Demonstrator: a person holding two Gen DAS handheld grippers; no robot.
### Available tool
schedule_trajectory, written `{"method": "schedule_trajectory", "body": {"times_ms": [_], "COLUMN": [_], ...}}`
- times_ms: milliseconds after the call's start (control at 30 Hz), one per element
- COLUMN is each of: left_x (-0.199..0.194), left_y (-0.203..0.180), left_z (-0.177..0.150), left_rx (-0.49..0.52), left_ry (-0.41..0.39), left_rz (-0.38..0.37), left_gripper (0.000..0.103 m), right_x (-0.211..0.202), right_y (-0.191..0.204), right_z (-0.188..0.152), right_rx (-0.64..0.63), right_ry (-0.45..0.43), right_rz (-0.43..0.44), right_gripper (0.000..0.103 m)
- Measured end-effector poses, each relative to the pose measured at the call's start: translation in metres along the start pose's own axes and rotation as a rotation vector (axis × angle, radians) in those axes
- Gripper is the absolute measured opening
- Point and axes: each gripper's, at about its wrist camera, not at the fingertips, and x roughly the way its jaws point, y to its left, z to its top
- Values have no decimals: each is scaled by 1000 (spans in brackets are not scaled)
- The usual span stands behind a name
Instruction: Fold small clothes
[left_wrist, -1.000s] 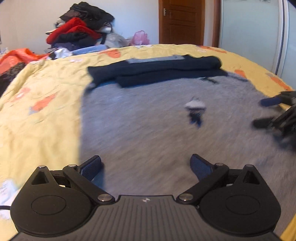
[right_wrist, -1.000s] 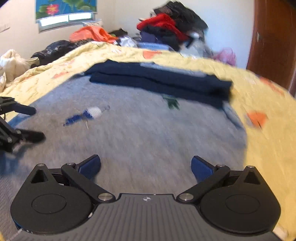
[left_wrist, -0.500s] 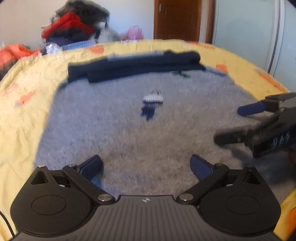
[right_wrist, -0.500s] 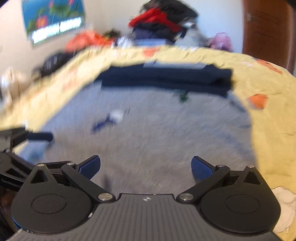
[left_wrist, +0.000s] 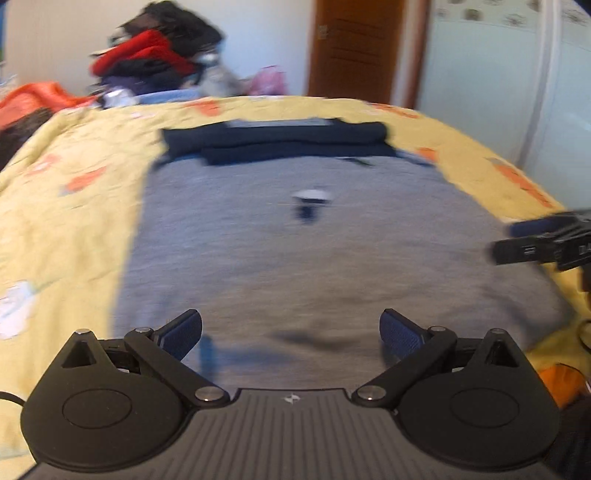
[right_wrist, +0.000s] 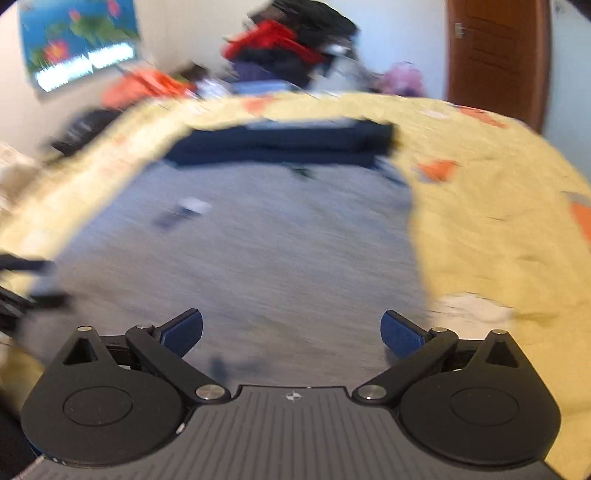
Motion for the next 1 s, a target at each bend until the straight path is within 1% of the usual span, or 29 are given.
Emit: {"method": "schedule_trajectory", "body": {"times_ms": [33, 67, 100, 133, 167, 200, 267, 333, 400, 433, 467, 500, 533, 600, 667, 733, 767, 833, 867, 933, 967, 1000], "left_x": [4, 10, 13, 10, 7, 3, -5, -13, -16, -19, -24, -27, -28, -16, 9, 43, 58, 89, 103, 121, 126, 123], "left_y": [-7, -12, -15, -14, -10, -3, 10, 19, 26, 27, 28, 29, 29, 27, 24, 23, 23, 23, 24, 27, 27, 29], "left_z": [-3, -8, -14, -19, -22, -24, -30, -32, -25, -19, -11, -2, 6, 27, 49, 73, 81, 94, 97, 94, 88, 82], "left_rx": [29, 55, 74, 86, 94, 98, 105, 112, 100, 92, 84, 76, 65, 38, 22, -8, -19, -32, -31, -35, -27, -24], "left_ry": [15, 42, 54, 37, 42, 54, 71, 100, 155, 165, 141, 95, 47, -28, -72, -68, -69, -43, -17, 34, 36, 5], "left_rz": [6, 16, 21, 17, 2, -7, -15, -14, -14, -16, -22, -31, -38, -32, 5, 50, 51, 96, 108, 125, 122, 114], "left_gripper": [103, 103, 103, 103, 103, 103, 103, 103, 103, 103, 103, 103, 103, 103, 103, 103, 103, 103, 103, 103, 103, 103], "right_x": [0, 2, 6, 12, 17, 11, -1, -14, -23, -25, -23, -21, -23, -21, 1, 33, 50, 87, 106, 139, 149, 156], "right_y": [9, 19, 27, 35, 40, 41, 32, 23, 16, 14, 12, 9, 7, -1, -15, -29, -34, -45, -51, -60, -63, -68], "right_z": [-2, -4, -9, -16, -26, -34, -46, -50, -48, -44, -36, -26, -16, 7, 36, 68, 81, 105, 115, 128, 130, 133], "right_rx": [-17, -50, -95, -143, -192, -215, -223, -238, -249, -253, -253, -248, -243, -225, -189, -128, -102, -54, -29, 27, 44, 58], "right_ry": [7, 19, 35, 64, 102, 57, 64, 101, 153, 185, 215, 215, 174, 54, -36, -84, -99, -108, -88, -21, -3, 15], "right_rz": [27, 34, 24, -2, -32, -25, 5, 17, 26, 32, 40, 40, 36, 27, -13, -43, -37, -38, -50, -47, -48, -56], "right_gripper": [103, 102, 102, 102, 102, 102, 102, 103, 103, 103, 102, 102, 102, 102, 102, 103, 103, 103, 103, 102, 102, 102]}}
